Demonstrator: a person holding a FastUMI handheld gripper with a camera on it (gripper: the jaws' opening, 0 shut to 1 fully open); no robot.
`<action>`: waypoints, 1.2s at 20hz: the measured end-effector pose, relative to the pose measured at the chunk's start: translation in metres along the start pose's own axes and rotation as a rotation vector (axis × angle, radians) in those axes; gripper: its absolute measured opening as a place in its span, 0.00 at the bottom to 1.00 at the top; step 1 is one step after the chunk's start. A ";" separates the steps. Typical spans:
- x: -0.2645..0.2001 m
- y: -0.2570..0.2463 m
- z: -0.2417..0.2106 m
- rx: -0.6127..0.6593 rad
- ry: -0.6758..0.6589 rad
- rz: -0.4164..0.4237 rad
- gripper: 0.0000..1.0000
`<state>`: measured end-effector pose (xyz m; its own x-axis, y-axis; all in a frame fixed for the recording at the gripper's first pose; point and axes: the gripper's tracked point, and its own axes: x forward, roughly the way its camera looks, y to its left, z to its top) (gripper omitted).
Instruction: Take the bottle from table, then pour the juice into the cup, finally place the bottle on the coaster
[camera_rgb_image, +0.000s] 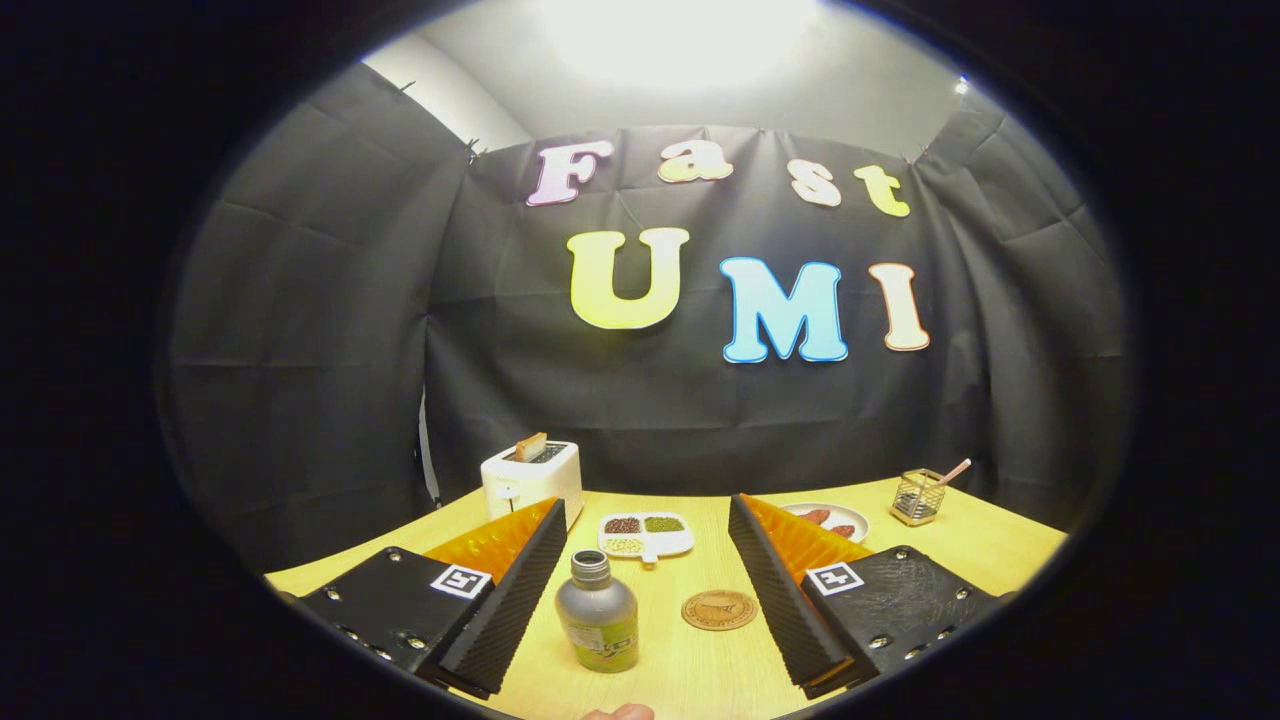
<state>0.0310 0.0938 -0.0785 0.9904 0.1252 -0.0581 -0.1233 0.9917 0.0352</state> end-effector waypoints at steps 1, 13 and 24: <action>0.003 0.001 -0.006 0.000 0.010 -0.001 0.99; 0.034 0.027 -0.074 -0.007 0.123 0.004 0.99; 0.045 0.042 -0.140 -0.019 0.282 -0.014 0.99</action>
<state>0.0612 0.1450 -0.2189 0.9359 0.1112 -0.3343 -0.1131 0.9935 0.0140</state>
